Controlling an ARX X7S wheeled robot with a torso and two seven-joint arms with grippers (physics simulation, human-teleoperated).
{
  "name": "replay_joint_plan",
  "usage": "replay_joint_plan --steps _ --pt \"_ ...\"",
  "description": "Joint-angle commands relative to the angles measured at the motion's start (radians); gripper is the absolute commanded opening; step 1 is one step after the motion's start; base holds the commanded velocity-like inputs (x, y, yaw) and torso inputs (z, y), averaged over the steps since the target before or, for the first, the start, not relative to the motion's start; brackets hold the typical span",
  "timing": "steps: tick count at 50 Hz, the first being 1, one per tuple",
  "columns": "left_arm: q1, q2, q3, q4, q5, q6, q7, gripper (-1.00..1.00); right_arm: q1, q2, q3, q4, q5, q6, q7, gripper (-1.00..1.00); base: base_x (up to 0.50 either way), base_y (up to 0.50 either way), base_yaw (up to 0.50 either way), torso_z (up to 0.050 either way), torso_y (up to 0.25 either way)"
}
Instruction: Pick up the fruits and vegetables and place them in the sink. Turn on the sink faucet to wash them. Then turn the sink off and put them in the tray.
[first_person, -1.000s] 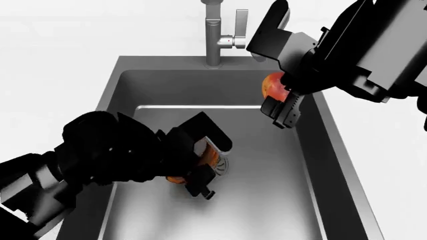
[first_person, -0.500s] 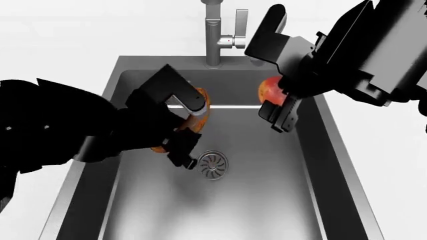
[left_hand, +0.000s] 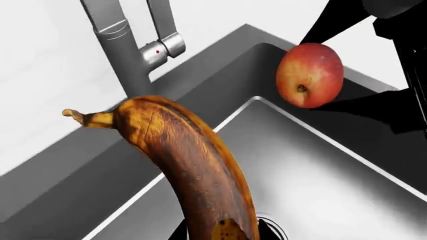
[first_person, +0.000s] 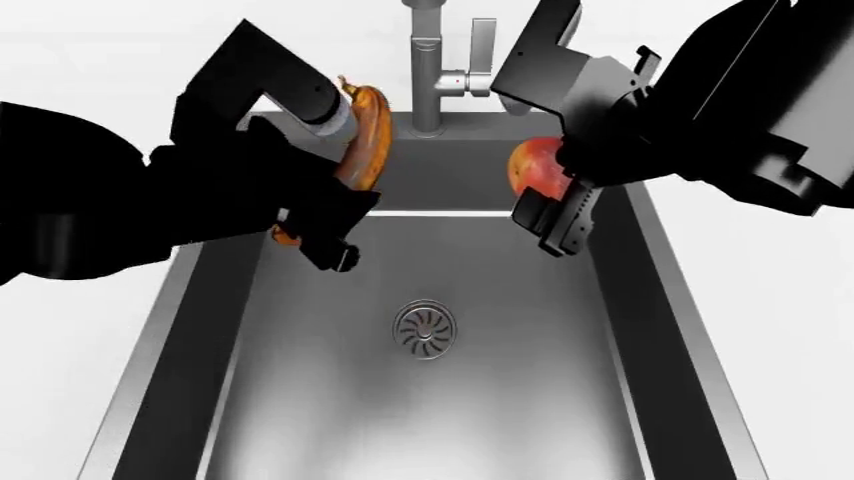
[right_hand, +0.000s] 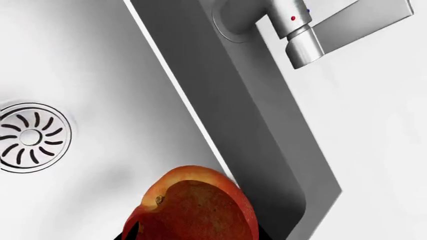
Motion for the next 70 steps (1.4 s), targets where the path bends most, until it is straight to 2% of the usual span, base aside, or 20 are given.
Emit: replay_joint_plan --steps 1,21,35,46,56,70 --pt "-0.028 -0.021 -0.025 -0.001 -0.038 -0.01 -0.02 -1.0 0.005 0.0 0.014 0.006 -0.012 -0.026 0.002 -1.0 0.0 0.0 0.0 0.0 0.0" --pt "-0.094 -0.029 -0.04 -0.001 -0.06 -0.031 -0.052 -1.0 0.058 -0.018 0.022 0.03 -0.04 -0.047 -0.004 -1.0 -0.46 0.0 0.0 0.0 0.0" --pt "-0.095 -0.034 -0.037 0.037 -0.047 -0.019 -0.045 -1.0 0.055 -0.027 0.021 0.043 -0.051 -0.06 0.0 -1.0 -0.01 0.0 0.0 -0.033 0.0" --pt "-0.119 -0.038 -0.041 0.068 -0.06 -0.028 -0.065 -1.0 0.059 -0.025 0.025 0.035 -0.049 -0.055 0.007 -1.0 0.0 0.0 0.0 0.0 0.0" --pt "-0.166 -0.048 -0.047 0.092 -0.081 -0.05 -0.096 -1.0 0.069 -0.016 0.031 0.013 -0.043 -0.043 0.017 -1.0 -0.02 0.0 0.0 0.047 -0.002" --pt "-0.202 -0.048 -0.046 0.062 -0.058 -0.051 -0.068 -1.0 0.118 -0.01 0.044 0.013 -0.062 -0.043 0.03 -1.0 -0.5 0.0 0.0 0.05 0.0"
